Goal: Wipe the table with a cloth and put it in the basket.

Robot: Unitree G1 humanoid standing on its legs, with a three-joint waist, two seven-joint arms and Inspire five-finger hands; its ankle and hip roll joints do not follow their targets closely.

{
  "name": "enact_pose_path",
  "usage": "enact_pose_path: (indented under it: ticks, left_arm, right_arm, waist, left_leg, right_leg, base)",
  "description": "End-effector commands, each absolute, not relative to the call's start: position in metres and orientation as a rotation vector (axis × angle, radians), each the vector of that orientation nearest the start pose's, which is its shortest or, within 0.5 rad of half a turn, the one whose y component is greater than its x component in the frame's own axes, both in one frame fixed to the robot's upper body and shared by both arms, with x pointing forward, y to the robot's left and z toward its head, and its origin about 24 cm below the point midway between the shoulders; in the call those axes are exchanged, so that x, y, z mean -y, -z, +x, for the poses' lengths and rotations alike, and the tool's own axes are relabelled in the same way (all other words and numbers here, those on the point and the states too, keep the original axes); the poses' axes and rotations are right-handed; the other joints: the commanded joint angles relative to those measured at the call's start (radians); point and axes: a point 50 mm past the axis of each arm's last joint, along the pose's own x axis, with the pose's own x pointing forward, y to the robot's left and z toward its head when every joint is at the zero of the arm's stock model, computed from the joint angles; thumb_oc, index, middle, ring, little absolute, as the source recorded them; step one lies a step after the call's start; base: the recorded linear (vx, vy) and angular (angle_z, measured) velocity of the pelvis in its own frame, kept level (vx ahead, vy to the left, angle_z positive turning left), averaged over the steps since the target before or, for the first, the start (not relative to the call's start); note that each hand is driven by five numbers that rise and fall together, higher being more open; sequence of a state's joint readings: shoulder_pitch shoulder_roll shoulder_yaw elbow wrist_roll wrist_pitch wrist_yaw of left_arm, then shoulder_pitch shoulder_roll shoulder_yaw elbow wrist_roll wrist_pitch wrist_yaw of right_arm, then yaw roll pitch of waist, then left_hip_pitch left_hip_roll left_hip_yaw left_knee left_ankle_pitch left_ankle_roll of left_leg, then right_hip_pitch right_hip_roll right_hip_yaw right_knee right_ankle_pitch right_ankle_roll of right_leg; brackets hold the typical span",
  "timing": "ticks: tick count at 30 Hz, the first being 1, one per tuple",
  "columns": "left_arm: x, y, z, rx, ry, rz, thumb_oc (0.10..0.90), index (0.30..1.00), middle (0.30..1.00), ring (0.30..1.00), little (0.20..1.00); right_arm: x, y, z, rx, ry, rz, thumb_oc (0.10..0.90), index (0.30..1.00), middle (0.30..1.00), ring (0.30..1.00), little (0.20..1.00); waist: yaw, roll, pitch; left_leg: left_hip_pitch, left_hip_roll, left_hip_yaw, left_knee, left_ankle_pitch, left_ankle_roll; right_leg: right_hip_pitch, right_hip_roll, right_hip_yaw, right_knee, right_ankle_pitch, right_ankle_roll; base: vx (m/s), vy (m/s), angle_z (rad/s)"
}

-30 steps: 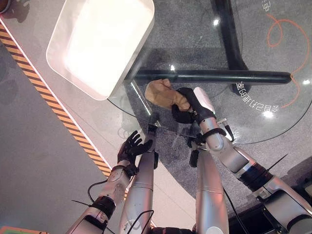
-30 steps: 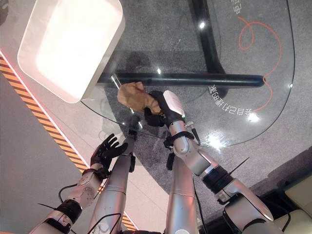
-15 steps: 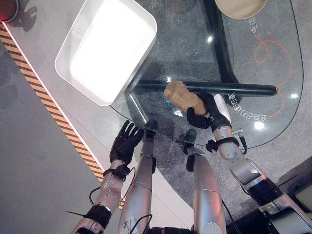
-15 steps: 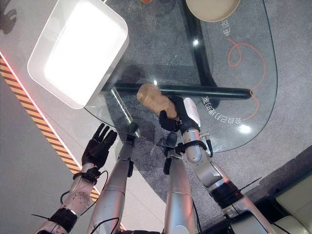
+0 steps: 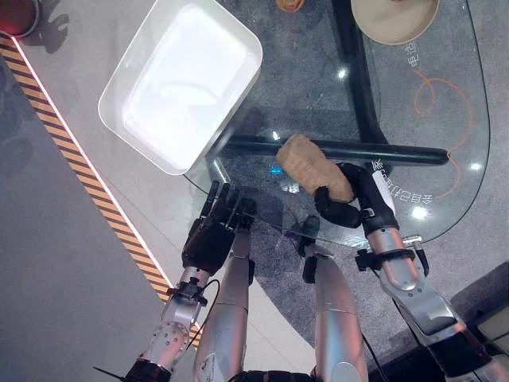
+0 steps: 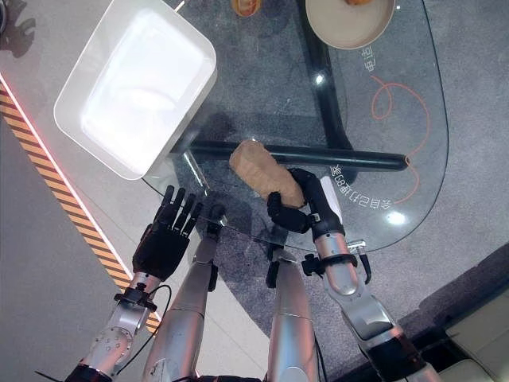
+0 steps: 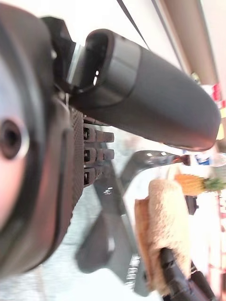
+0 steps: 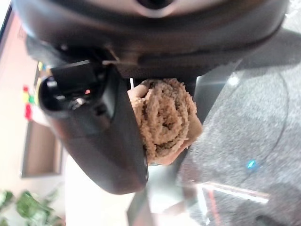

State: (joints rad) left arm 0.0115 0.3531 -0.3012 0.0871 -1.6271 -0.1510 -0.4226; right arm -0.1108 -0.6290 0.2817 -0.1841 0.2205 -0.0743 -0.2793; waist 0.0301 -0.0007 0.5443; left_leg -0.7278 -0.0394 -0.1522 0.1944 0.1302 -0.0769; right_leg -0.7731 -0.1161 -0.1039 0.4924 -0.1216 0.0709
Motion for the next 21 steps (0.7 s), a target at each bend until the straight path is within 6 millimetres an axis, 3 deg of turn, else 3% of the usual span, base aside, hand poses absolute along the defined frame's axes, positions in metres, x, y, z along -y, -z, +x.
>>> enact_pose_path:
  ticks: [1,13,21]
  left_arm:
    - [-0.162,-0.055,0.227,0.161,0.493,-1.325,0.800,0.900,0.900,0.900,0.900]
    - [-0.139,-0.084,0.242,0.129,0.621,-1.278,0.800,0.900,0.900,0.900,0.900]
    - [-0.132,-0.090,0.245,0.121,0.643,-1.251,0.800,0.900,0.900,0.900,0.900]
  right_arm:
    - [0.161,-0.181,0.233,0.678,-0.260,-0.231,0.100,0.300,0.300,0.300,0.200]
    - [0.124,-0.188,0.232,0.686,-0.549,-0.199,0.100,0.300,0.300,0.300,0.200]
    - [0.111,-0.185,0.234,0.676,-0.590,-0.214,0.100,0.300,0.300,0.300,0.200]
  waist:
    - [-0.013,-0.021,-0.024]
    - [-0.032,-0.021,-0.024]
    - [-0.033,-0.014,-0.024]
  left_leg:
    - [0.009,-0.037,0.157,0.138,-0.151,0.079]
    - [-0.028,-0.038,0.178,0.162,-0.147,0.076]
    - [-0.040,-0.042,0.181,0.167,-0.144,0.077]
  right_leg:
    - [0.052,0.048,-0.074,-0.173,0.137,0.020]
    - [0.024,0.051,-0.043,-0.182,0.153,0.021]
    - [0.011,0.050,-0.031,-0.184,0.159,0.019]
  base:
    - [0.02,0.000,-0.04]
    - [0.01,0.016,-0.05]
    - [0.00,0.000,0.00]
